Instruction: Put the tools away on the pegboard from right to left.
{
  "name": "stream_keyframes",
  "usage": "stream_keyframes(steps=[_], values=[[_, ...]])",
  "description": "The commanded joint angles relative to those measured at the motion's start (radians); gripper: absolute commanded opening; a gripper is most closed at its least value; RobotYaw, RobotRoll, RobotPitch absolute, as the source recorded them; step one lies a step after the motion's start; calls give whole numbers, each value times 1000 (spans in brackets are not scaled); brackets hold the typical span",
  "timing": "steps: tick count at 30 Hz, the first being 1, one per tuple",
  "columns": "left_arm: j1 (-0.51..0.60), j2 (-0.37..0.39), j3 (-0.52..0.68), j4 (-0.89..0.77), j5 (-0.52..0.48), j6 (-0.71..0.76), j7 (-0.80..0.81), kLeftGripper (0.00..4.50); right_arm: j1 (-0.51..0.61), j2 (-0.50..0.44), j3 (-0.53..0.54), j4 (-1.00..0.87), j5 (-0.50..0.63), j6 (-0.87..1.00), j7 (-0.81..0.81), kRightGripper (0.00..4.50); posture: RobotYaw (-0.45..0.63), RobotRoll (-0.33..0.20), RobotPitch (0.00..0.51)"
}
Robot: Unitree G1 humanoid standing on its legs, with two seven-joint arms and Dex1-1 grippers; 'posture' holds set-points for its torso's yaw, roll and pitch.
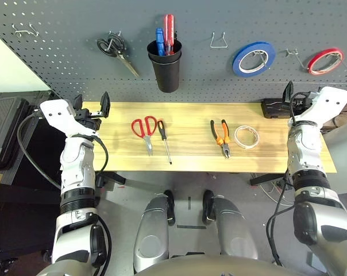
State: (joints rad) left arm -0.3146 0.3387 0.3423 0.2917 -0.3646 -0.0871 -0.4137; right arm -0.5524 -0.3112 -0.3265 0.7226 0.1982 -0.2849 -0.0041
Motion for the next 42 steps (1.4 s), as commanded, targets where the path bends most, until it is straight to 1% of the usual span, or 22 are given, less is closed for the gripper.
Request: stream_keyframes(steps=[1,5,7,11,13,15,19,23,31,34,39,42], values=[[50,39,-43,-96,-55,93,-116,4464,12,-33,-3,-33,7,96,19,4500,114,0,214],[77,79,-106,-185,-91,186,-229,4464,14,-60,-7,-55,42,174,105,4500,108,0,213],[89,91,-133,-219,-97,217,-265,4464,22,-80,10,-70,31,225,135,4500,104,0,213],[125,134,-250,-294,-64,250,-381,4464,37,-155,86,-114,-17,333,258,4500,90,0,221],[129,143,-273,-312,-64,264,-399,4464,44,-172,93,-138,-16,372,280,4500,78,0,225],[128,157,-322,-319,-39,261,-438,4464,45,-207,111,-150,-23,420,335,4500,70,0,228],[121,177,-385,-301,17,217,-484,4464,49,-255,143,-169,-26,475,428,4500,54,0,236],[112,197,-443,-252,99,123,-532,4464,56,-299,206,-198,-51,527,540,4500,41,0,245],[83,205,-515,-182,197,42,-568,4464,37,-340,324,-204,-99,618,712,4500,23,0,267],[71,202,-521,-160,223,33,-561,4464,11,-345,364,-163,-125,628,762,4500,20,0,279],[61,210,-542,-133,276,11,-558,4464,-54,-336,421,-39,-175,606,823,4500,24,0,297],[60,207,-541,-136,284,14,-556,4464,-97,-321,458,42,-212,581,856,4500,28,0,310]])
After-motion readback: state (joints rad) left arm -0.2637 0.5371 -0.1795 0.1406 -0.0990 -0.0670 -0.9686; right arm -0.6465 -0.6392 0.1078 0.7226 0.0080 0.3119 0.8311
